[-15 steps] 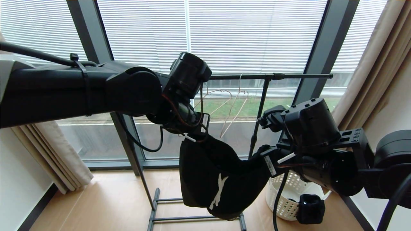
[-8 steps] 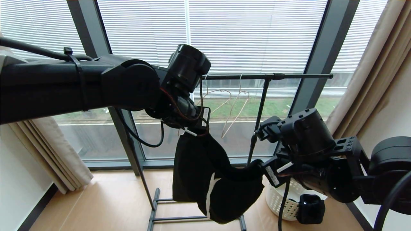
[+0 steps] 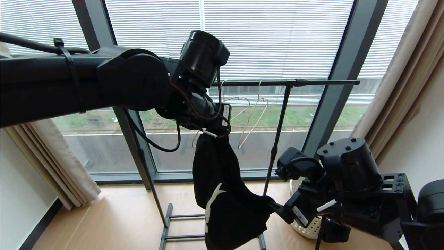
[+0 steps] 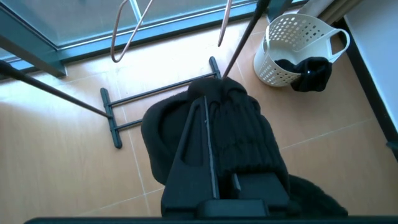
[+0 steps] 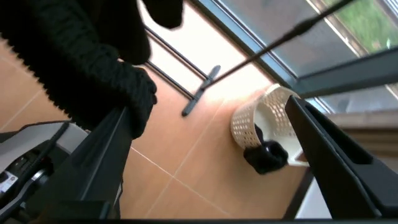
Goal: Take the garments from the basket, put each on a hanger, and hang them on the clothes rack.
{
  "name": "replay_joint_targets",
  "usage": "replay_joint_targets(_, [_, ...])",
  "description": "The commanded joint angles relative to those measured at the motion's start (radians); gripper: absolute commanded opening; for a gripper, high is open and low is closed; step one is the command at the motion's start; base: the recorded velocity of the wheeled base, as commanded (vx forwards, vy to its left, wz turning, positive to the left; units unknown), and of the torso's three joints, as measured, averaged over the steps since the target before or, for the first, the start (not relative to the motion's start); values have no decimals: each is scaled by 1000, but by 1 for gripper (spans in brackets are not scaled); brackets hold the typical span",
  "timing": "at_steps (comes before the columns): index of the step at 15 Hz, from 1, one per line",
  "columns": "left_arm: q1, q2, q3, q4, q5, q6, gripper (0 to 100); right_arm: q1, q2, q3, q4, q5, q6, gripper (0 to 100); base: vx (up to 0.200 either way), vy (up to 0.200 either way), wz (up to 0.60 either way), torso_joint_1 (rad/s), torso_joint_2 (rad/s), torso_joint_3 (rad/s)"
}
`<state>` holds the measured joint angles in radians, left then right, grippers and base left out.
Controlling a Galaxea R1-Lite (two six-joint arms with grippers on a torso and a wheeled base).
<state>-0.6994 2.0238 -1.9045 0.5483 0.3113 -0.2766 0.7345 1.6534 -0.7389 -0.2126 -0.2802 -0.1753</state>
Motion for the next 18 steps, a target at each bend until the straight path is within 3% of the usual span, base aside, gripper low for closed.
replay_joint_targets(1, [-5,-14,-2,-1,0,-1,0,0,-21,79,-77,67,-35,100,0,0,0,0,0,0])
replay_joint_targets(6, [-11,-16,-30,-1,0,-12,0,-44,-27,179,-203,214,-162,100,0,0,0,0,0,0])
replay_joint_targets(10, [-11,-2,-36,-2,2,-12,0,-96,-21,228,-372,391,-168,100,0,0,0,0,0,0])
replay_joint_targets(12, [-17,-2,-34,-1,2,-12,0,-101,-14,222,-393,414,-162,100,0,0,0,0,0,0])
replay_joint_targets(15, [-34,-4,-31,-1,2,-12,0,-95,0,199,-435,414,-61,100,0,0,0,0,0,0])
replay_joint_targets(16, [-40,-4,-31,-1,2,-12,0,-52,3,179,-456,412,54,100,0,0,0,0,0,0])
replay_joint_targets(18, [-46,-4,-27,-1,2,-12,0,-3,12,156,-464,404,155,100,0,0,0,0,0,0])
